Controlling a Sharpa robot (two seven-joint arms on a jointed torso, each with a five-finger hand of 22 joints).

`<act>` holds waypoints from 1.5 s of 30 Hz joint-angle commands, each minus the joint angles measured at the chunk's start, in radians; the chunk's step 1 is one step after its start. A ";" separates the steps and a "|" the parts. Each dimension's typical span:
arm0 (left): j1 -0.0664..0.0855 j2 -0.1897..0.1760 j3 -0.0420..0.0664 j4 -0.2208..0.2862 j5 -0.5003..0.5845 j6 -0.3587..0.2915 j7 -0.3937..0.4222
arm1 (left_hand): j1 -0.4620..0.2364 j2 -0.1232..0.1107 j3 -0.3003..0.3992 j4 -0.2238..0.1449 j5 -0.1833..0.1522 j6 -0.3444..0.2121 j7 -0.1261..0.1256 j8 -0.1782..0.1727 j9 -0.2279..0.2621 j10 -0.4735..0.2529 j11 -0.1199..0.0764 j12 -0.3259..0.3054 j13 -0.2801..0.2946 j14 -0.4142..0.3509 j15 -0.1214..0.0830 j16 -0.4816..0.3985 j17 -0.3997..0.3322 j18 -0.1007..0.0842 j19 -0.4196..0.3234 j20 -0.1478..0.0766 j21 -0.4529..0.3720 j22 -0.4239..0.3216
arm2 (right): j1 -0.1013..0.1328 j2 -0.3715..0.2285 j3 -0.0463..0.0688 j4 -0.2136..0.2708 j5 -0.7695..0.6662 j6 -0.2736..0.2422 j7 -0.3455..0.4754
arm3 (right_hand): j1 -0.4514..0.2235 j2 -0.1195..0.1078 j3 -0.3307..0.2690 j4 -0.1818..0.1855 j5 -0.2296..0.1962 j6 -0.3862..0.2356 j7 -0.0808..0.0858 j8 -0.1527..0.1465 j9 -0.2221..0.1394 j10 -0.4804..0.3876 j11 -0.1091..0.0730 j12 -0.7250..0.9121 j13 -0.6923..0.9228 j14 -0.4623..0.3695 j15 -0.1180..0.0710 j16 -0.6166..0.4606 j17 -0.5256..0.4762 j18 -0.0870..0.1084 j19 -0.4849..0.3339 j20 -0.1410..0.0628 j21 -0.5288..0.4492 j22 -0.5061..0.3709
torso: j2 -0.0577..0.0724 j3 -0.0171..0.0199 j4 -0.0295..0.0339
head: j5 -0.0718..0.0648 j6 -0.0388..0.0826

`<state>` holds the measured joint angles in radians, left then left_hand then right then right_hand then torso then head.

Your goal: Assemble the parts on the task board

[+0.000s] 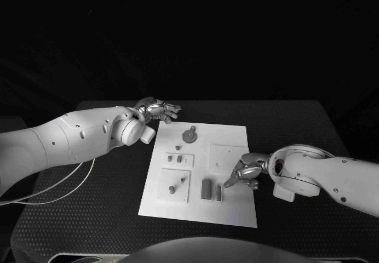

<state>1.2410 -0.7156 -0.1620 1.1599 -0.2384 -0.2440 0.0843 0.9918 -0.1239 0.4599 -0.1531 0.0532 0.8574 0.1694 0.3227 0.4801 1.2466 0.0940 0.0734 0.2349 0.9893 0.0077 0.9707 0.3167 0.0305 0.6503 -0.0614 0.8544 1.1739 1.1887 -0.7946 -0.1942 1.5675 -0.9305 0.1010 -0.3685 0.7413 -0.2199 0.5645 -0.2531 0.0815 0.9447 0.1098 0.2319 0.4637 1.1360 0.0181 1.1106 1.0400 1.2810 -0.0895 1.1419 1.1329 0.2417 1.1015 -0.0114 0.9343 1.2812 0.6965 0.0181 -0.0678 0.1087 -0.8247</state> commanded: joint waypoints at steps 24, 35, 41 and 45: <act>0.019 0.058 0.008 -0.154 0.270 0.115 0.137 | -0.025 0.027 0.002 -0.026 0.000 -0.076 -0.044 -0.009 -0.026 -0.179 -0.007 -0.011 -0.065 -0.222 0.102 -0.415 -0.081 -0.030 -0.173 0.078 -0.191 -0.058 | -0.048 0.267 0.206 -0.719 0.526 -0.156 0.616 | 0.137 0.136 -0.017 -0.031 0.086 -0.112 0.051 0.013 0.025 -0.250 0.126 -0.758 -0.673 -0.444 0.222 -0.760 -0.463 -0.093 -0.529 0.182 -0.559 -0.257 | -0.096 -0.0139 0.0142 | -0.041 0.256; 0.011 0.085 0.009 -0.206 0.282 0.133 0.154 | -0.039 0.024 -0.009 -0.020 0.000 -0.109 -0.057 -0.015 -0.033 -0.256 -0.011 -0.009 -0.109 -0.297 0.109 -0.479 -0.084 -0.030 -0.229 0.115 -0.243 -0.071 | -0.069 0.286 0.237 -0.737 0.553 -0.163 0.629 | 0.137 0.149 -0.048 -0.025 0.099 -0.149 0.051 0.022 0.014 -0.180 0.132 -0.920 -0.860 -0.443 0.233 -0.859 -0.587 -0.078 -0.504 0.204 -0.664 -0.320 | -0.110 -0.0089 0.0155 | -0.032 0.267; 0.001 0.084 0.009 -0.203 0.281 0.149 0.153 | -0.039 0.026 -0.010 -0.020 0.000 -0.112 -0.057 -0.014 -0.033 -0.259 -0.010 -0.009 -0.113 -0.299 0.109 -0.481 -0.083 -0.030 -0.230 0.116 -0.246 -0.071 | -0.083 0.295 0.239 -0.742 0.570 -0.169 0.627 | 0.136 0.154 -0.054 -0.021 0.098 -0.155 0.052 0.024 0.010 -0.174 0.133 -0.942 -0.884 -0.451 0.235 -0.870 -0.607 -0.079 -0.509 0.208 -0.681 -0.322 | -0.113 -0.0047 0.0214 | -0.031 0.253; -0.002 0.083 0.011 -0.193 0.264 0.101 0.137 | -0.992 0.124 -0.460 0.153 -0.053 -0.857 -0.169 -0.323 -0.480 -1.247 -0.094 -0.073 -0.235 -0.989 -0.008 -0.971 -0.317 -0.030 -0.650 0.061 -0.854 -0.467 | -0.077 0.285 0.238 -0.732 0.545 -0.177 0.610 | -0.741 0.220 -0.564 0.253 -0.082 -0.945 -0.110 -0.232 -0.464 -1.136 -0.018 -1.111 -1.040 -1.281 0.089 -1.142 -1.133 -0.242 -1.101 0.011 -0.934 -1.281 | -0.114 -0.0089 0.0221 | -0.039 0.257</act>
<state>1.2397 -0.6331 -0.1533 0.9582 0.0263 -0.1321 0.2144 0.5698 -0.0600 0.2703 -0.1039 0.0326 0.4480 0.0680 0.1854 0.2685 0.5938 0.0507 0.0393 0.0734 0.4154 0.0706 0.2944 0.1407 0.0074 0.2525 0.0331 0.3662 0.9540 1.1099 -0.5064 0.0435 0.8302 -0.3896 -0.0662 0.2352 0.5199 -0.0375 0.3034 -0.1629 0.1073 0.4698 0.0977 0.1520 0.2815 0.5720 0.0902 0.0996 0.0926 0.4947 0.0891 0.1617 0.3128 0.0981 0.3532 0.1182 0.1502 0.5701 0.5849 0.0103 -0.0483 0.0749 -0.5665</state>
